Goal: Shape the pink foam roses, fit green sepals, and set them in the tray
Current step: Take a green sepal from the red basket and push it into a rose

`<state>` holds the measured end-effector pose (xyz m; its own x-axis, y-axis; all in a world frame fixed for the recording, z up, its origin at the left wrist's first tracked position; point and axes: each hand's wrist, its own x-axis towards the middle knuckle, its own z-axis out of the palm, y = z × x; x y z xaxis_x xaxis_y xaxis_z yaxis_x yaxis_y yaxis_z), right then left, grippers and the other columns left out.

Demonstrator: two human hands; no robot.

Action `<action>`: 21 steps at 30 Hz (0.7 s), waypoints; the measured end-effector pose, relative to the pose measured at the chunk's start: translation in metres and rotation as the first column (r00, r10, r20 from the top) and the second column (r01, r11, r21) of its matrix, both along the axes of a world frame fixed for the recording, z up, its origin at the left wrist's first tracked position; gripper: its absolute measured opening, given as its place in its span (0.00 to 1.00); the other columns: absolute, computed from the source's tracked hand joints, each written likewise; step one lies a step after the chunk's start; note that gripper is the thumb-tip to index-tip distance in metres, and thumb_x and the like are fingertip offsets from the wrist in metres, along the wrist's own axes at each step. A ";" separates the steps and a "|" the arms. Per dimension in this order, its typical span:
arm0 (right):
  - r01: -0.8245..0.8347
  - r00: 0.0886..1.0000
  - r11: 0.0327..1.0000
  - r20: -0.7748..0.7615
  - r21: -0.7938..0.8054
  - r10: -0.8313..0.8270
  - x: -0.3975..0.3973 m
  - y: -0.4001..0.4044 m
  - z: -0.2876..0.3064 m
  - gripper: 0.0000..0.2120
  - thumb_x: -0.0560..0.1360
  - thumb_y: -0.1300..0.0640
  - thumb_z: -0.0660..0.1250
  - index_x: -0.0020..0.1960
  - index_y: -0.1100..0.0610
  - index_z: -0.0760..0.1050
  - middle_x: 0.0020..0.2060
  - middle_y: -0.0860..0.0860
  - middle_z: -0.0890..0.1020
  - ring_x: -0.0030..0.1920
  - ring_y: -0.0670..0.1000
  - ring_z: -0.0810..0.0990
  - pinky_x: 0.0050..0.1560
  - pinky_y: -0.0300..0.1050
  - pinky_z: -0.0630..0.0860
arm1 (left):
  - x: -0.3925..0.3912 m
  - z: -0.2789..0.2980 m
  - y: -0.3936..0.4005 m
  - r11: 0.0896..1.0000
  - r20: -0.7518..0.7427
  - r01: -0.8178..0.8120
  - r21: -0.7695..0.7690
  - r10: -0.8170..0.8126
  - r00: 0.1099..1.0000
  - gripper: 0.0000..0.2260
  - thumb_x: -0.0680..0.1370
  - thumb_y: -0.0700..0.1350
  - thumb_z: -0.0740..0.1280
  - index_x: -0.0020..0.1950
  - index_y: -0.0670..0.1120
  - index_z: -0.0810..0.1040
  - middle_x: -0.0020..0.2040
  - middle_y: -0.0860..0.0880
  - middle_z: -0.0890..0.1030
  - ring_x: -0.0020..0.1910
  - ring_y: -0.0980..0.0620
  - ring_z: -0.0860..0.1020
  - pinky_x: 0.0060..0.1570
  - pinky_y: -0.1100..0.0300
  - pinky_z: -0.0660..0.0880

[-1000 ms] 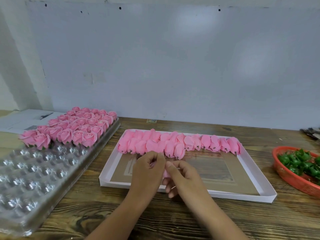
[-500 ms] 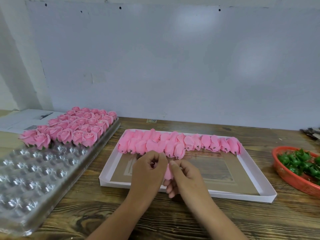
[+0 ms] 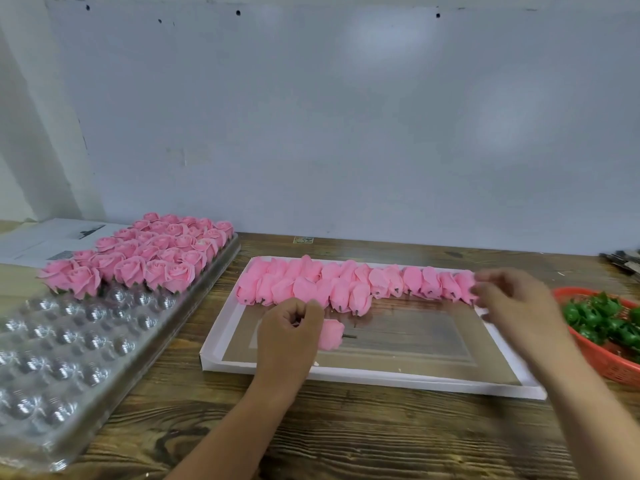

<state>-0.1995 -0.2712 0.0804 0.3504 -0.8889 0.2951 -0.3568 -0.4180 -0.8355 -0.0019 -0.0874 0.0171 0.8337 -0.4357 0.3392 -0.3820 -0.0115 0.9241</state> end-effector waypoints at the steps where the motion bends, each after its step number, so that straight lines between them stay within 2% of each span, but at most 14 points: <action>1: 0.095 0.984 0.990 -0.142 -0.100 -0.109 -0.015 -0.020 -0.001 0.08 0.76 0.62 0.64 0.50 0.52 0.80 0.46 0.52 0.84 0.49 0.57 0.81 0.50 0.50 0.75 | 0.000 0.000 0.000 1.000 -0.002 0.003 -0.002 -0.003 1.000 0.20 0.77 0.46 0.66 0.25 0.48 0.69 0.23 0.55 0.66 0.25 0.60 0.66 0.26 0.71 0.65; 3: 0.232 0.887 0.947 -0.352 -0.222 -0.300 -0.044 -0.068 -0.004 0.09 0.73 0.62 0.65 0.51 0.55 0.81 0.46 0.56 0.84 0.52 0.60 0.81 0.53 0.51 0.75 | 0.000 0.000 0.000 1.000 -0.006 0.009 0.000 -0.009 1.000 0.19 0.77 0.47 0.66 0.27 0.46 0.70 0.23 0.55 0.66 0.25 0.60 0.66 0.26 0.70 0.65; 4: 0.272 0.839 0.942 -0.432 -0.195 -0.331 -0.057 -0.091 -0.007 0.06 0.73 0.62 0.65 0.47 0.57 0.80 0.43 0.58 0.83 0.50 0.62 0.82 0.51 0.54 0.77 | 0.000 -0.001 0.000 1.000 -0.009 0.012 0.000 -0.012 1.000 0.19 0.77 0.47 0.66 0.27 0.46 0.70 0.23 0.55 0.66 0.25 0.60 0.66 0.26 0.70 0.65; 6: 0.320 0.739 0.947 -0.614 -0.043 -0.278 -0.077 -0.132 -0.018 0.06 0.75 0.62 0.65 0.41 0.61 0.78 0.38 0.62 0.82 0.47 0.66 0.82 0.48 0.57 0.79 | 0.000 -0.001 0.000 1.000 -0.011 0.013 -0.001 -0.013 1.000 0.19 0.77 0.47 0.66 0.26 0.47 0.70 0.23 0.55 0.66 0.25 0.60 0.66 0.26 0.70 0.65; 8: 0.238 0.632 0.971 -0.761 0.012 -0.146 -0.092 -0.154 -0.033 0.06 0.77 0.59 0.66 0.46 0.60 0.81 0.45 0.61 0.83 0.47 0.62 0.81 0.52 0.54 0.77 | 0.000 0.000 0.000 1.000 -0.010 0.017 -0.001 -0.017 1.000 0.17 0.77 0.49 0.65 0.28 0.47 0.71 0.24 0.55 0.66 0.26 0.59 0.66 0.26 0.69 0.65; 9: 0.195 0.606 0.980 -0.789 0.024 -0.101 -0.097 -0.158 -0.037 0.07 0.77 0.56 0.67 0.48 0.57 0.83 0.49 0.60 0.84 0.49 0.60 0.79 0.54 0.52 0.75 | 0.000 0.000 0.000 1.000 -0.011 0.021 -0.001 -0.021 1.000 0.17 0.76 0.49 0.65 0.28 0.48 0.72 0.24 0.55 0.66 0.26 0.59 0.66 0.26 0.68 0.66; 12: 0.154 0.674 0.985 -0.737 0.080 -0.046 -0.105 -0.161 -0.044 0.06 0.76 0.56 0.70 0.49 0.56 0.84 0.53 0.58 0.83 0.54 0.59 0.79 0.61 0.53 0.73 | 0.000 -0.001 0.000 1.000 -0.002 0.026 0.004 -0.026 1.000 0.18 0.77 0.49 0.65 0.26 0.51 0.72 0.23 0.55 0.67 0.26 0.59 0.67 0.26 0.68 0.66; 14: 0.181 0.694 0.979 -0.717 0.093 -0.060 -0.106 -0.160 -0.041 0.02 0.73 0.59 0.73 0.44 0.55 0.85 0.51 0.58 0.83 0.53 0.59 0.79 0.61 0.53 0.73 | 0.000 -0.002 0.000 1.000 0.004 0.016 0.007 -0.016 1.000 0.19 0.78 0.47 0.66 0.26 0.49 0.71 0.23 0.55 0.68 0.26 0.60 0.68 0.27 0.68 0.67; 16: 0.221 0.687 0.972 -0.720 0.075 -0.100 -0.105 -0.161 -0.037 0.08 0.72 0.61 0.73 0.36 0.52 0.83 0.48 0.58 0.83 0.50 0.58 0.78 0.59 0.51 0.73 | -0.001 -0.003 -0.001 1.000 -0.002 0.007 0.010 -0.007 1.000 0.19 0.78 0.46 0.66 0.27 0.45 0.72 0.24 0.55 0.68 0.27 0.60 0.68 0.28 0.68 0.67; 18: 0.245 0.664 0.969 -0.732 0.023 -0.151 -0.104 -0.162 -0.037 0.11 0.72 0.63 0.72 0.33 0.51 0.81 0.47 0.58 0.83 0.47 0.58 0.77 0.57 0.51 0.74 | 0.000 -0.003 -0.001 1.000 -0.009 0.002 0.016 -0.002 1.000 0.19 0.79 0.45 0.67 0.29 0.43 0.72 0.24 0.55 0.68 0.27 0.60 0.69 0.28 0.69 0.67; 20: 0.258 0.649 0.964 -0.730 -0.055 -0.216 -0.101 -0.166 -0.039 0.07 0.73 0.65 0.68 0.42 0.57 0.83 0.47 0.60 0.83 0.46 0.60 0.78 0.53 0.51 0.76 | 0.001 -0.004 -0.001 1.000 -0.007 0.004 0.010 -0.004 1.000 0.19 0.78 0.45 0.67 0.27 0.44 0.71 0.24 0.55 0.68 0.26 0.60 0.68 0.28 0.69 0.67; 21: 0.274 0.647 0.959 -0.723 -0.077 -0.243 -0.099 -0.168 -0.039 0.06 0.74 0.66 0.66 0.48 0.60 0.80 0.45 0.61 0.82 0.44 0.61 0.79 0.50 0.52 0.78 | 0.001 -0.004 -0.001 1.000 -0.005 0.006 0.009 -0.006 1.000 0.19 0.79 0.45 0.67 0.27 0.45 0.71 0.24 0.55 0.68 0.26 0.60 0.68 0.27 0.70 0.67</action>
<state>-0.2990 -0.4390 0.0414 0.1930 -0.9810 0.0178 -0.9398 -0.1901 -0.2839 -0.0011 -0.0885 0.0131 0.8327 -0.4442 0.3306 -0.3770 -0.0176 0.9260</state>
